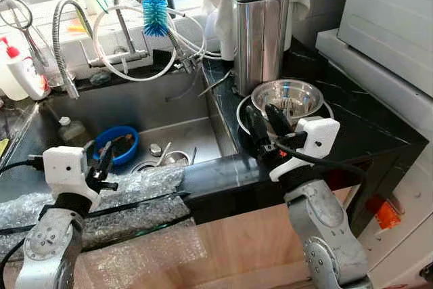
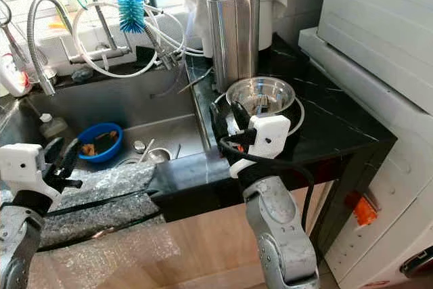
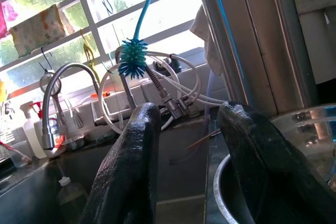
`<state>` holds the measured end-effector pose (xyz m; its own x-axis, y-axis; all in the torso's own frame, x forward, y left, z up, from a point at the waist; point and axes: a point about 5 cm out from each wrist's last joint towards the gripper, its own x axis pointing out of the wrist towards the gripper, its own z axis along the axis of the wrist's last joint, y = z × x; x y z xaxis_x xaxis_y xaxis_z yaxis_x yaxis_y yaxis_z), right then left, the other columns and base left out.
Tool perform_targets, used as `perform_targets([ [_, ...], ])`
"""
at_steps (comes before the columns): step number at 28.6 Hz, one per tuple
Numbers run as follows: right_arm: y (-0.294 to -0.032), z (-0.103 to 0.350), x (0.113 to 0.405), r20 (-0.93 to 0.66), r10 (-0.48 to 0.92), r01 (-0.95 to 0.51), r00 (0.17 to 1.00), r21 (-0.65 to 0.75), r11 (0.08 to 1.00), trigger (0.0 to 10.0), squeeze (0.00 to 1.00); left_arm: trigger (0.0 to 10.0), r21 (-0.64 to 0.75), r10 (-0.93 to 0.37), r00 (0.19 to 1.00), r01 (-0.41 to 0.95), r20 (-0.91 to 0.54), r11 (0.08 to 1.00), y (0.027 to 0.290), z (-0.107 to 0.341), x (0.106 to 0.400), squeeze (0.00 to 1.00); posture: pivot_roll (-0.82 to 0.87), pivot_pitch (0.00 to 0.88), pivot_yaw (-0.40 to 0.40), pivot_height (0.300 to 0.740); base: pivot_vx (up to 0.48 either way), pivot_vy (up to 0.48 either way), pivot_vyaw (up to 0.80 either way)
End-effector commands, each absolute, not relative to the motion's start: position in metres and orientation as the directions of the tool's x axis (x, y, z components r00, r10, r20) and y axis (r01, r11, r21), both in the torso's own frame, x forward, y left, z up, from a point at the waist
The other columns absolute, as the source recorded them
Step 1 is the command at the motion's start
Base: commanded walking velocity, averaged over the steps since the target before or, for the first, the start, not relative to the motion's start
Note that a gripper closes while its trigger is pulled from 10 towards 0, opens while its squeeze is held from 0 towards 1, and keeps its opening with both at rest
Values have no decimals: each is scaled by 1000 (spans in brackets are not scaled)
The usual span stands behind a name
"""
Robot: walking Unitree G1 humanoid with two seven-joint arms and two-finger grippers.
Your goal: Kitchen organization
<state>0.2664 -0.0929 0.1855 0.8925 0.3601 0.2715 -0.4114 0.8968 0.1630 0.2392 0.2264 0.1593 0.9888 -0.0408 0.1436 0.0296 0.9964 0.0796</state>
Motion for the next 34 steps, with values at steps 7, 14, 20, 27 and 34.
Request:
perform_targets([
  [7, -103, 200, 262, 338, 296, -311, 893, -13, 950, 10000, 0, 10000, 60, -32, 991, 24, 133, 998, 219, 162, 241, 0, -122, 0, 157, 740, 0, 0, 0],
  [14, -119, 205, 258, 378, 198, -166, 904, -115, 979, 10000, 0, 10000, 56, -31, 992, 24, 126, 998, 216, 163, 241, 0, -122, 0, 156, 740, 0, 0, 0],
  [20, -131, 200, 255, 383, 114, -60, 917, -149, 987, 10000, 0, 10000, 75, -23, 993, 14, 115, 997, 217, 160, 240, 0, -118, 0, 151, 740, 0, 0, 0],
  [27, -133, 200, 254, 393, 91, -31, 915, -158, 987, 10000, 0, 10000, 83, -10, 995, 2, 97, 997, 221, 152, 238, 0, -116, 0, 150, 740, 0, 0, 0],
  [34, -136, 203, 254, 411, 72, 2, 909, -175, 985, 10000, 0, 10000, 57, -9, 998, 5, 63, 998, 219, 140, 238, 0, -118, 0, 152, 740, 0, 0, 0],
])
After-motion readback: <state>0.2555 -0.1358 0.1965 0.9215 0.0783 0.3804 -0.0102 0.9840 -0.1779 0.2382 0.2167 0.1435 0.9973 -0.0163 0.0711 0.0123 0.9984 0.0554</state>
